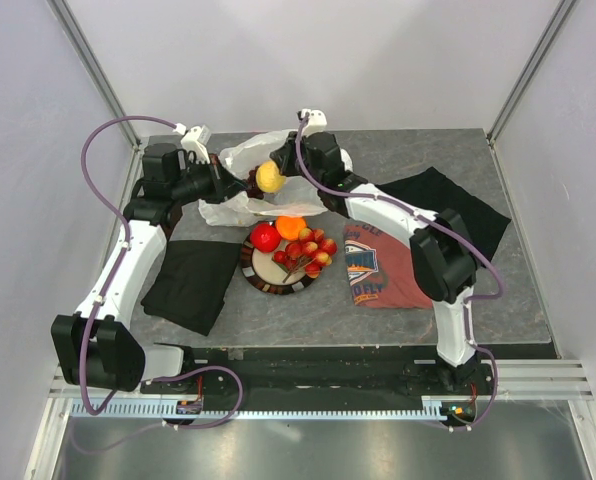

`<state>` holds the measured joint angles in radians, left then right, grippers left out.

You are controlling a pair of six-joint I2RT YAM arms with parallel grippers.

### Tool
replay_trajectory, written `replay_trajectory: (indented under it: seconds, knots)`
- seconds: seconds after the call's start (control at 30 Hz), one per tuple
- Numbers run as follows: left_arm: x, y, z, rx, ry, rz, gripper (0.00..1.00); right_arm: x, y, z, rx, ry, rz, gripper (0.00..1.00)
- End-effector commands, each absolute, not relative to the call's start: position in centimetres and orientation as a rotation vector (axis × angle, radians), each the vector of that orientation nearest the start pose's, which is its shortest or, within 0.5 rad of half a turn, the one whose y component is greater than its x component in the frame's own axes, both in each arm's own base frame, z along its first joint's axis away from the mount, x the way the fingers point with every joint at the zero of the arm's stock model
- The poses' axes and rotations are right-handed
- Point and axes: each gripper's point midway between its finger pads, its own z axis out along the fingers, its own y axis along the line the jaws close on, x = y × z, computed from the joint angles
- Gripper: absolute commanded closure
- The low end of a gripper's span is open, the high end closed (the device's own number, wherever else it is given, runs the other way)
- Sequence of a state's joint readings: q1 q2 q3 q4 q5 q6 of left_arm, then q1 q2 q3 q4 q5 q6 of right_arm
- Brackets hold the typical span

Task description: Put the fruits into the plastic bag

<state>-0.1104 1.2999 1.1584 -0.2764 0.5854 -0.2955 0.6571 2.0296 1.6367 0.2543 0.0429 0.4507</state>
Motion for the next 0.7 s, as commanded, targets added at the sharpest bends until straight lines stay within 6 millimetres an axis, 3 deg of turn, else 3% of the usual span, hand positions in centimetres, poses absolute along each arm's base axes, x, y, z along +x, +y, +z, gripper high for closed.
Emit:
replay_trajectory:
  seconds: [0.0, 0.03, 0.1, 0.2, 0.33, 0.67]
  knots:
    - [36.7, -15.0, 28.3, 0.205, 1.972, -0.87, 0.99, 48.0, 44.2, 26.7, -0.188, 1.7, 0.972, 1.0]
    - [36.7, -15.0, 28.3, 0.205, 1.97, -0.867, 0.98, 47.4, 45.3, 25.0, -0.214, 1.744, 0.975, 1.0]
    - [36.7, -14.9, 28.5, 0.204, 1.967, -0.864, 0.98, 46.6, 47.0, 24.8, -0.273, 1.757, 0.999, 1.0]
    - [36.6, -15.0, 28.5, 0.205, 1.966, -0.868, 0.98, 44.4, 49.3, 21.5, -0.368, 1.851, 1.007, 1.0]
    - [36.6, -14.9, 28.6, 0.204, 1.966, -0.871, 0.98, 43.2, 49.7, 18.2, -0.404, 1.932, 1.0, 1.0]
    - [36.6, -14.9, 28.6, 0.205, 1.964, -0.868, 0.98, 42.9, 49.4, 13.2, -0.411, 2.055, 0.948, 1.0]
